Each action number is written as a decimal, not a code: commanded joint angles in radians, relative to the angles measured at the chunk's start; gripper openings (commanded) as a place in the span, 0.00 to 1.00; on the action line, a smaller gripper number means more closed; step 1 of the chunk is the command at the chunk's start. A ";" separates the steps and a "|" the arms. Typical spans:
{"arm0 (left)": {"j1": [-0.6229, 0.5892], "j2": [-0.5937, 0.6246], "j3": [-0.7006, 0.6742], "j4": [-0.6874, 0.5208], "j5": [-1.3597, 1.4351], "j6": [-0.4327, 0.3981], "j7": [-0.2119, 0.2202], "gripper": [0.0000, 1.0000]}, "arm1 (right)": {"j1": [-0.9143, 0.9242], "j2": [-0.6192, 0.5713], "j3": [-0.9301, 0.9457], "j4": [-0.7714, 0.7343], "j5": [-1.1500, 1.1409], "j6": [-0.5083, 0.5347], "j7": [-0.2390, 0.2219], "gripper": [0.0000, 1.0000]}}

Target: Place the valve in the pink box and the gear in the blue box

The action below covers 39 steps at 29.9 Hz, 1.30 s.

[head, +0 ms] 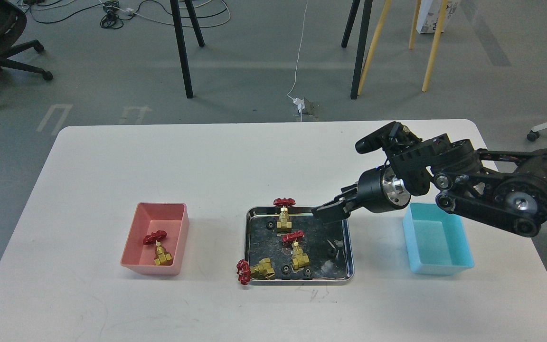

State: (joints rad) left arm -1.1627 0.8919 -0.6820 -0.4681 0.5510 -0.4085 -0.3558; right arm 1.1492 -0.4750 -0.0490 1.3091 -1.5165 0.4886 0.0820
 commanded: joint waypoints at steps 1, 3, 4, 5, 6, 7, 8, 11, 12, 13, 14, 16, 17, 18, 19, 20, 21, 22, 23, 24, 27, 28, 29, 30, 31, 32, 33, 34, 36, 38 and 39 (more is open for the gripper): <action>-0.003 0.022 -0.002 0.000 0.000 0.000 -0.003 0.99 | -0.005 0.054 -0.097 -0.011 -0.125 0.000 0.062 0.99; -0.003 0.024 -0.004 0.002 -0.002 0.000 -0.005 0.99 | -0.014 0.078 -0.127 -0.025 -0.172 0.000 0.087 0.99; -0.003 0.024 -0.004 0.002 -0.002 0.000 -0.005 0.99 | -0.025 0.088 -0.135 -0.042 -0.191 0.000 0.093 0.99; -0.003 0.027 -0.004 0.002 -0.002 0.002 -0.005 0.99 | -0.035 0.101 -0.137 -0.057 -0.203 0.000 0.094 0.99; -0.003 0.029 -0.007 0.002 -0.002 0.002 -0.006 0.99 | -0.043 0.113 -0.138 -0.069 -0.209 0.000 0.094 0.99; -0.003 0.029 -0.007 0.002 -0.002 0.002 -0.008 0.99 | -0.052 0.131 -0.140 -0.086 -0.217 0.000 0.094 0.99; -0.003 0.030 -0.007 0.002 -0.002 0.002 -0.008 0.99 | -0.062 0.147 -0.140 -0.103 -0.226 0.000 0.094 0.99; -0.003 0.036 -0.007 0.002 -0.002 0.002 -0.008 0.99 | -0.091 0.171 -0.140 -0.140 -0.263 0.000 0.094 0.98; -0.003 0.038 -0.008 0.002 -0.003 0.002 -0.008 0.99 | -0.098 0.177 -0.140 -0.154 -0.277 0.000 0.094 0.98; -0.005 0.041 -0.008 0.002 -0.002 0.002 -0.008 0.99 | -0.101 0.188 -0.140 -0.168 -0.287 0.000 0.096 0.97; -0.005 0.041 -0.008 0.002 -0.003 0.002 -0.008 0.99 | -0.108 0.197 -0.140 -0.180 -0.292 0.000 0.096 0.97; -0.006 0.042 -0.008 0.002 -0.002 0.002 -0.008 0.99 | -0.115 0.208 -0.141 -0.194 -0.295 0.000 0.096 0.96; -0.011 0.044 -0.008 0.002 -0.002 0.002 -0.008 0.99 | -0.117 0.211 -0.141 -0.198 -0.300 0.000 0.096 0.95; -0.011 0.045 -0.008 0.002 -0.002 0.002 -0.008 0.99 | -0.118 0.211 -0.141 -0.201 -0.310 0.000 0.097 0.94; -0.011 0.050 -0.008 0.002 -0.002 0.002 -0.008 0.99 | -0.118 0.213 -0.141 -0.203 -0.323 0.000 0.100 0.92; -0.011 0.053 -0.008 0.002 -0.002 0.002 -0.008 0.99 | -0.118 0.213 -0.141 -0.203 -0.333 0.000 0.105 0.90; -0.011 0.055 -0.007 0.002 -0.003 0.002 -0.008 0.99 | -0.118 0.213 -0.141 -0.203 -0.338 0.000 0.111 0.87; -0.011 0.055 -0.007 0.002 -0.002 0.002 -0.008 0.99 | -0.118 0.213 -0.141 -0.203 -0.346 0.000 0.119 0.85; -0.011 0.055 -0.007 0.002 -0.003 0.002 -0.008 0.99 | -0.118 0.213 -0.141 -0.205 -0.359 0.000 0.123 0.82; -0.011 0.055 -0.007 0.002 -0.003 0.002 -0.008 0.99 | -0.121 0.213 -0.141 -0.205 -0.370 0.000 0.127 0.80; -0.011 0.055 -0.007 0.002 -0.002 0.002 -0.008 0.99 | -0.126 0.213 -0.141 -0.208 -0.390 0.000 0.131 0.75; -0.011 0.056 -0.007 0.002 -0.003 0.002 -0.008 0.99 | -0.125 0.211 -0.141 -0.208 -0.392 0.000 0.131 0.74; -0.011 0.056 -0.007 0.002 -0.003 0.002 -0.008 0.99 | -0.125 0.211 -0.141 -0.208 -0.390 0.000 0.131 0.74; -0.011 0.056 -0.007 0.002 -0.002 0.002 -0.008 0.99 | -0.123 0.211 -0.141 -0.208 -0.390 0.000 0.131 0.73; -0.011 0.056 -0.007 0.002 -0.003 0.002 -0.008 0.99 | -0.123 0.211 -0.141 -0.208 -0.390 0.000 0.130 0.71; -0.011 0.056 -0.007 0.002 -0.003 0.002 -0.008 0.99 | -0.121 0.211 -0.141 -0.208 -0.390 0.000 0.130 0.69; -0.011 0.056 -0.007 0.002 -0.003 0.002 -0.008 0.99 | -0.120 0.211 -0.140 -0.208 -0.390 0.000 0.130 0.65; -0.011 0.056 -0.007 0.002 -0.003 0.002 -0.008 0.99 | -0.120 0.213 -0.140 -0.209 -0.392 0.000 0.125 0.59; -0.011 0.056 -0.007 0.002 -0.003 0.002 -0.008 0.99 | -0.117 0.213 -0.137 -0.211 -0.392 0.000 0.122 0.57; -0.011 0.056 -0.007 0.002 -0.002 0.000 -0.008 0.99 | -0.112 0.213 -0.135 -0.209 -0.392 0.000 0.120 0.53; -0.011 0.056 -0.008 0.002 -0.002 0.000 -0.008 0.99 | -0.111 0.213 -0.135 -0.209 -0.390 0.000 0.120 0.53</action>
State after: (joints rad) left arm -1.1741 0.9480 -0.6887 -0.4663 0.5484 -0.4065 -0.3636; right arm 1.0339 -0.2630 -0.1862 1.0992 -1.9077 0.4889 0.2037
